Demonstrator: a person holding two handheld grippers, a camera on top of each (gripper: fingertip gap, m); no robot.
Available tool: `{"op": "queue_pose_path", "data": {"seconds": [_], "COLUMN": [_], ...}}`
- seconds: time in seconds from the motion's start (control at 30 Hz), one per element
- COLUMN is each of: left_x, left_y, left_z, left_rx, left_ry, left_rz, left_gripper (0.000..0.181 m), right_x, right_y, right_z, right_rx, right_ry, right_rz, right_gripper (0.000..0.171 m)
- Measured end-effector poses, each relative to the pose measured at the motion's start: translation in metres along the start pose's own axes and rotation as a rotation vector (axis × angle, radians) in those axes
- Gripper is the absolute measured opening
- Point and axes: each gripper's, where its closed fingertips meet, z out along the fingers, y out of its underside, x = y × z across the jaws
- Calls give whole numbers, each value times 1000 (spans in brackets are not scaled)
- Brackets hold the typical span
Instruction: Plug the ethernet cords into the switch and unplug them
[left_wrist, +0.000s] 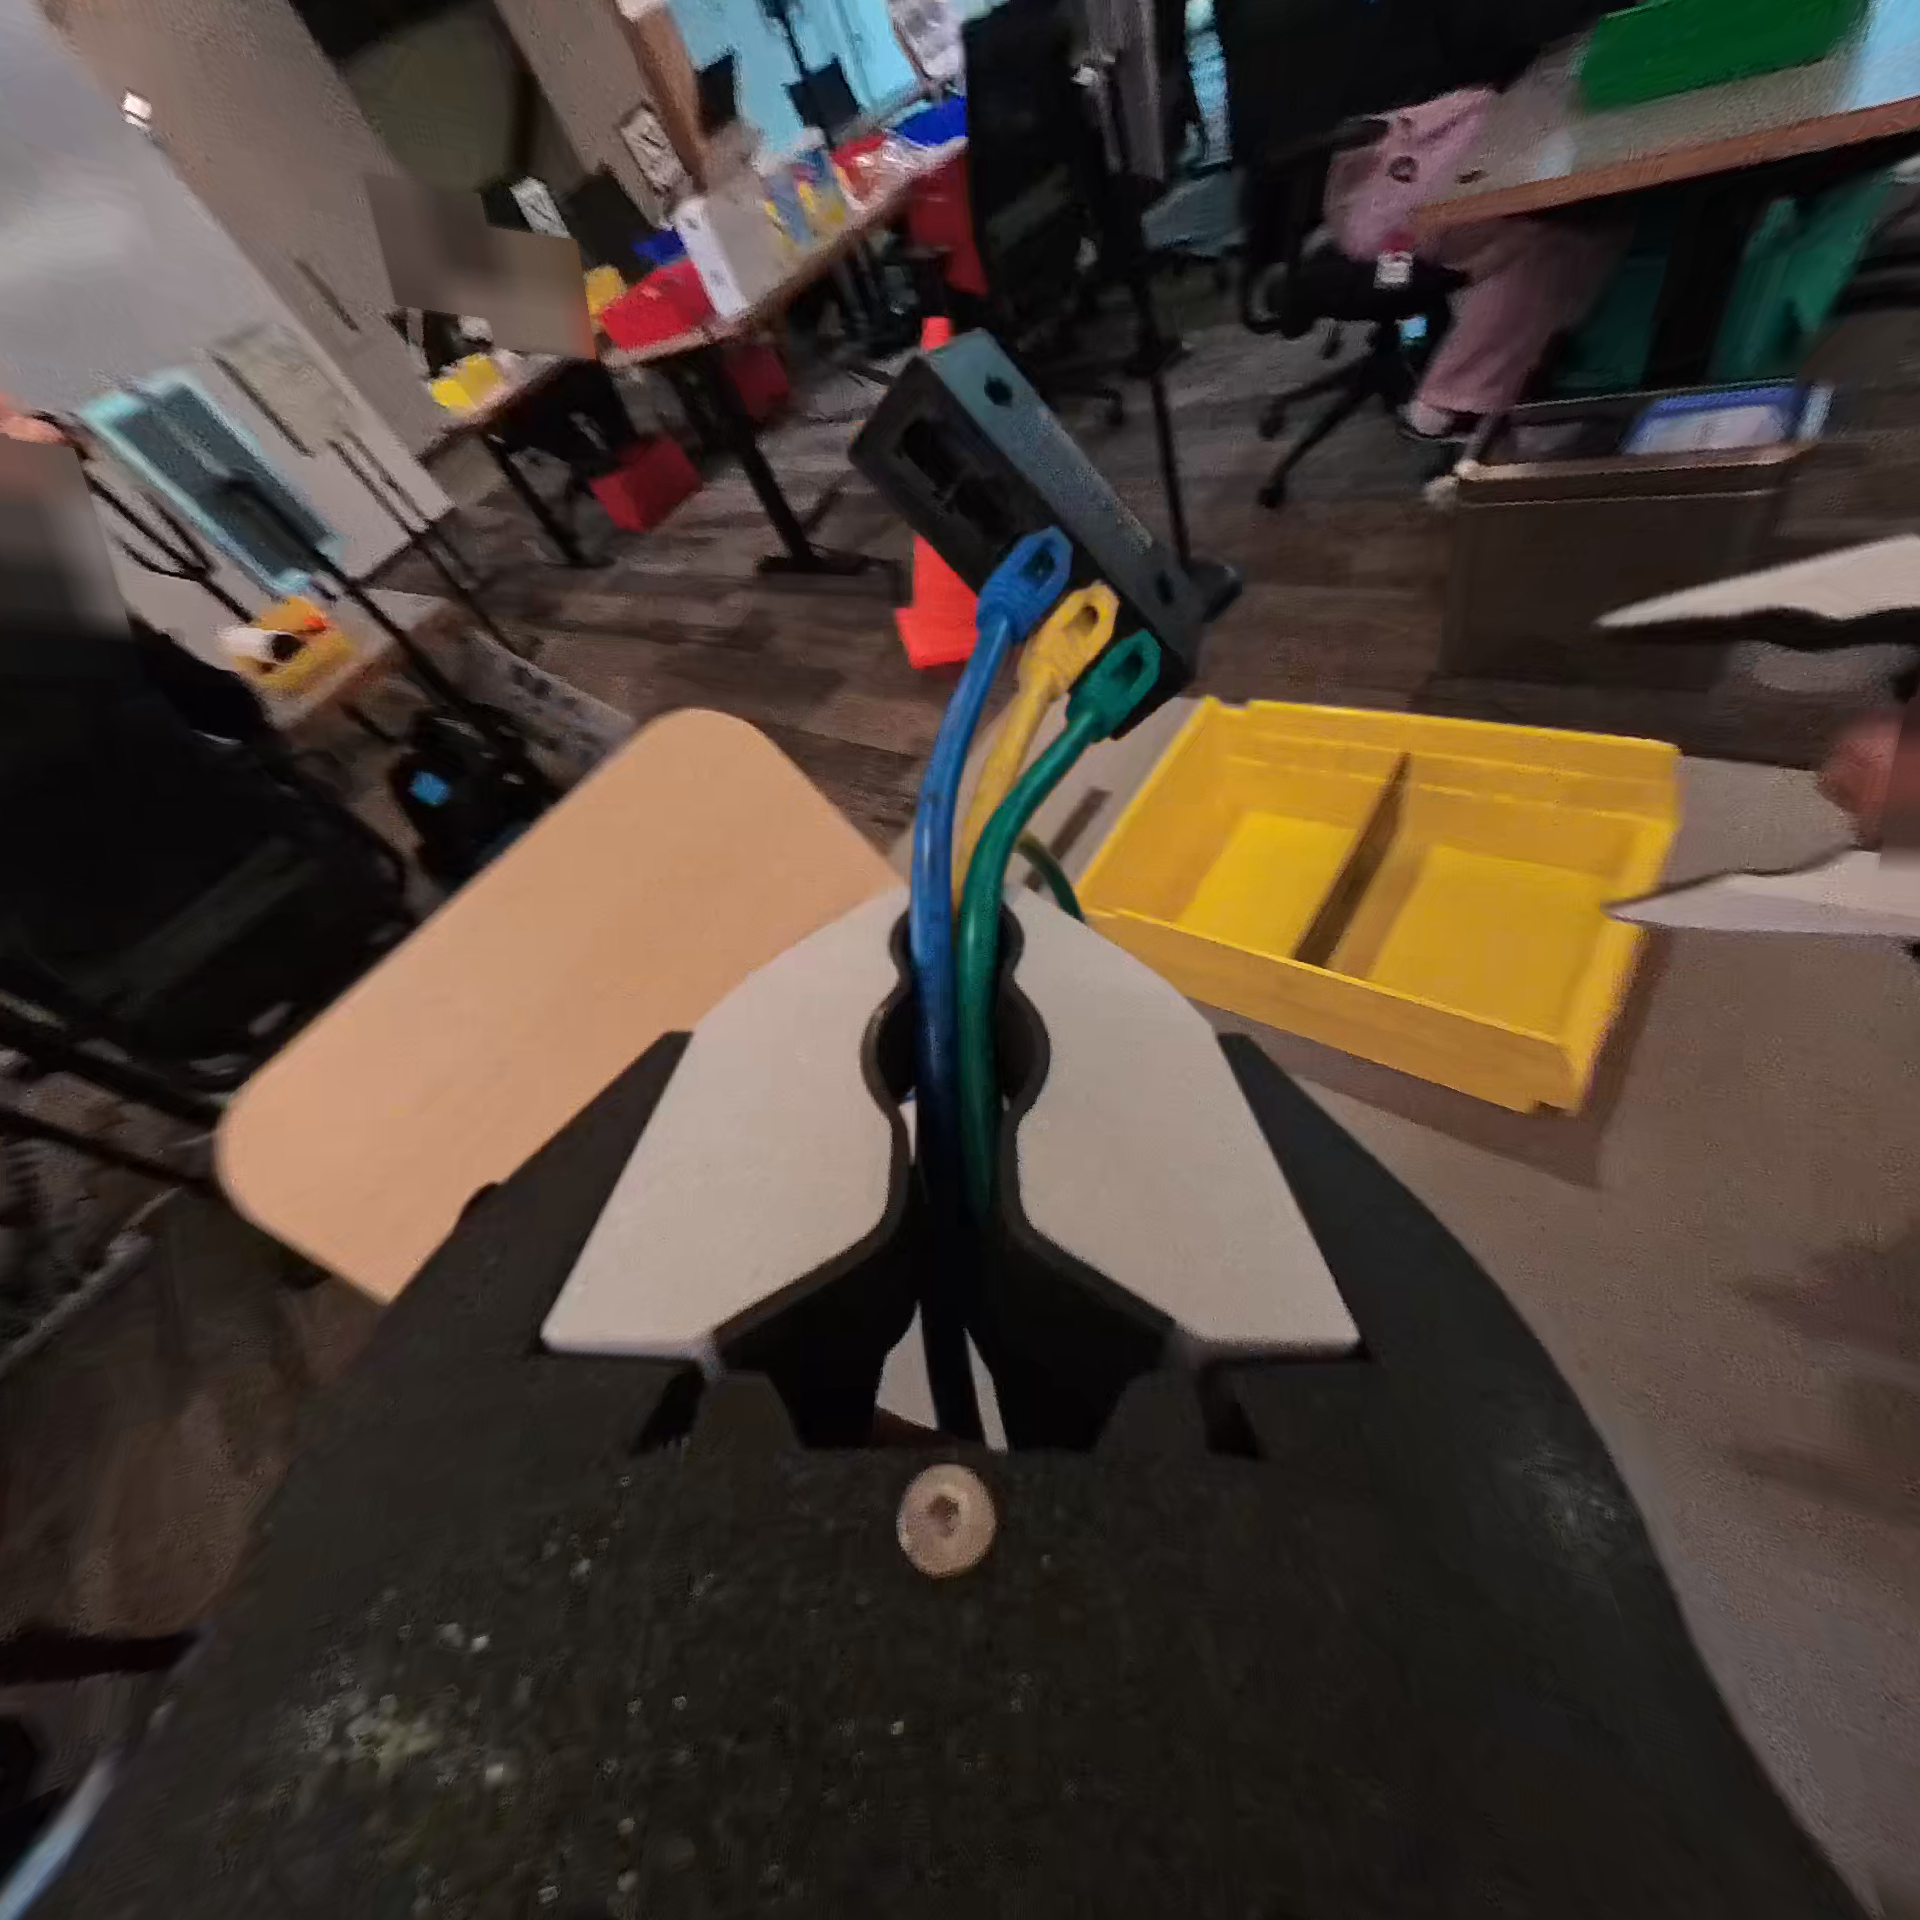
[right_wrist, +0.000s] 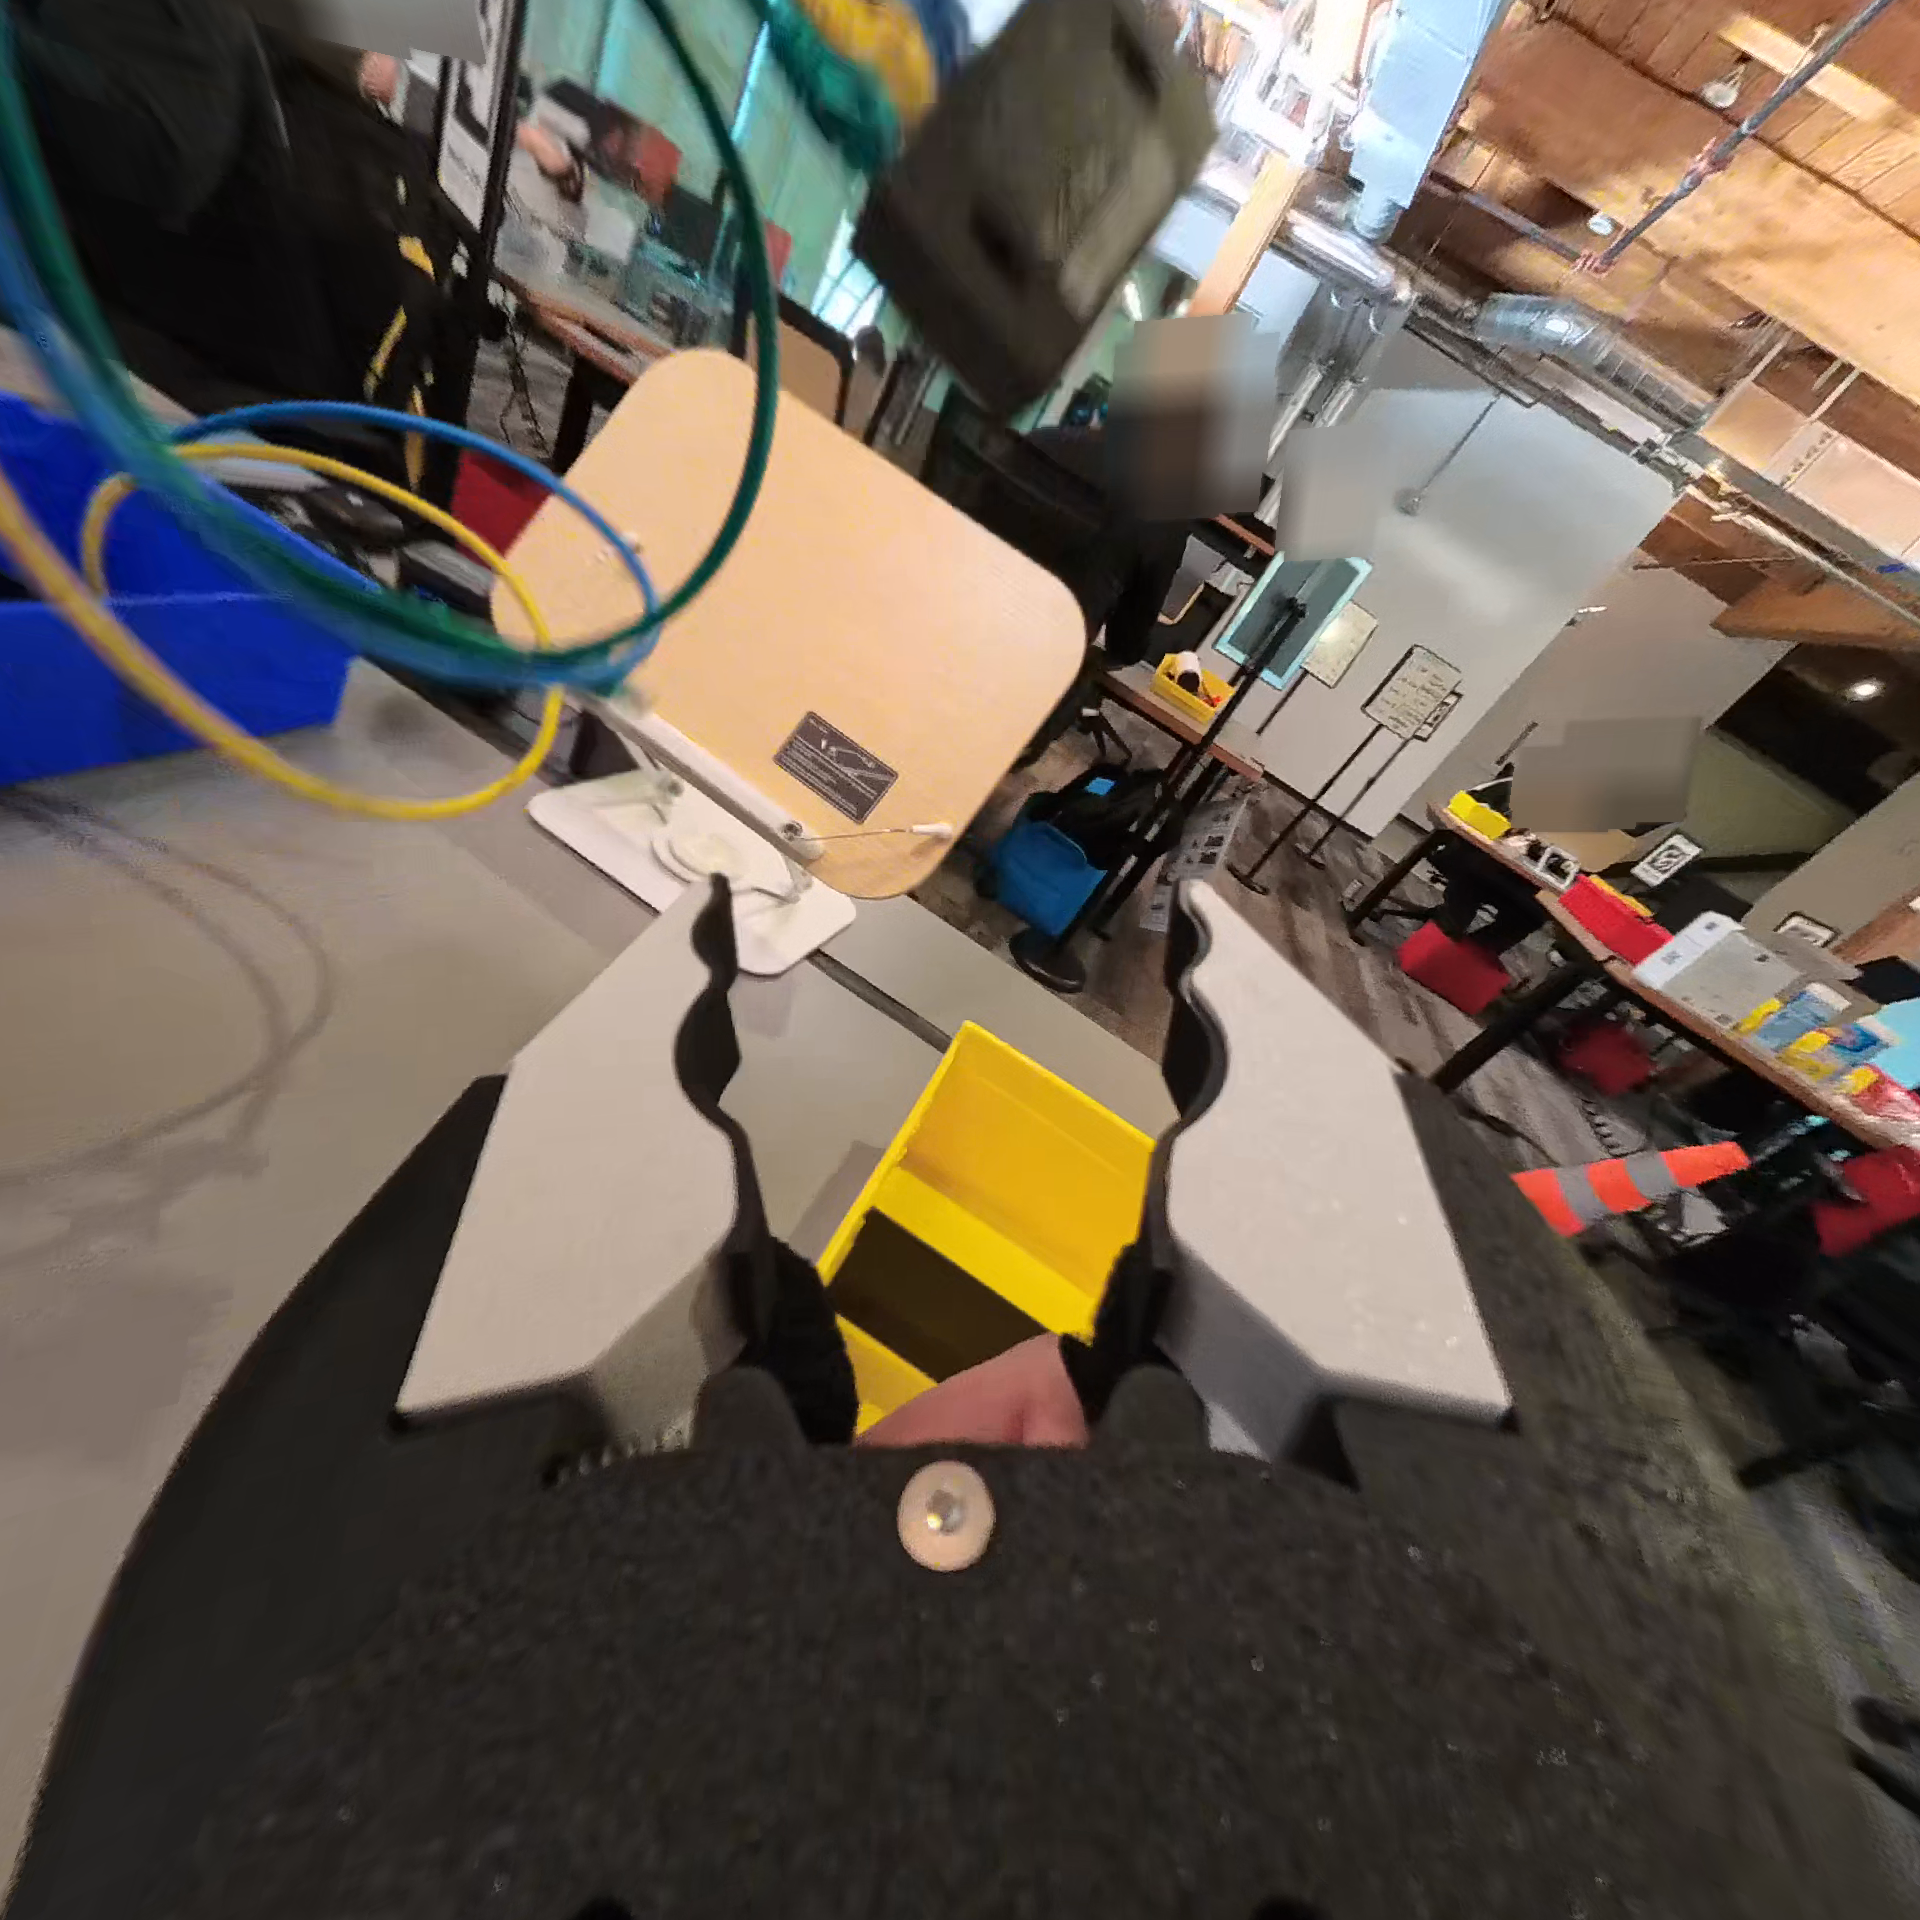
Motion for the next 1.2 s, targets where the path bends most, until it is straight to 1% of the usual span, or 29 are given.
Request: {"op": "queue_pose_path", "data": {"seconds": [0.07, 0.13, 0.27, 0.33, 0.4, 0.5, 0.57, 0.6, 0.67, 0.73, 0.8, 0.9, 0.97, 1.03, 1.1, 1.2], "left_x": [-42, -84, -169, -197, -207, -188, -157, -138, -93, -47, -7, 38, 52, 60, 68, 80], "left_y": [-19, -29, -52, -67, -77, -77, -60, -47, -14, 28, 72, 131, 165, 187, 201, 213], "left_z": [-22, -45, -101, -127, -146, -149, -136, -125, -98, -67, -36, 1, 16, 22, 22, 22], "left_rx": [9, 1, -39, -35, -9, 55, 83, 90, 109, 101, 74, 11, -42, -77, -104, -122], "left_ry": [-130, -231, -444, -508, -500, -394, -289, -229, -100, 3, 87, 173, 177, 186, 195, 213], "left_rz": [25, 43, 79, 79, 49, -24, -76, -129, -260, -384, -529, -756, -841, -912, -953, -996], "left_gripper": [9, 9, 9, 9, 9, 8, 8, 8, 8, 8, 8, 8, 8, 8, 8, 8], "right_x": [0, -2, -15, -18, -23, -29, -34, -38, -50, -60, -70, -83, -96, -112, -125, -148], "right_y": [2, 11, 32, 34, 31, 24, 21, 20, 18, 19, 19, 20, 31, 49, 59, 61], "right_z": [-9, -13, -10, -7, -5, -2, 0, 1, 6, 13, 22, 37, 48, 63, 78, 96], "right_rx": [19, 20, -43, -51, -48, -31, -32, -30, -34, -33, -17, 21, 3, -38, -49, -37], "right_ry": [-24, -41, -106, -109, -124, -140, -148, -157, -190, -192, -165, -95, -61, -60, -58, -117], "right_rz": [53, 94, 107, 88, 89, 93, 91, 92, 105, 93, 61, -35, -165, -281, -352, -365], "right_gripper": [82, 79, 79, 79, 79, 78, 78, 78, 78, 79, 79, 78, 75, 70, 70, 63]}}
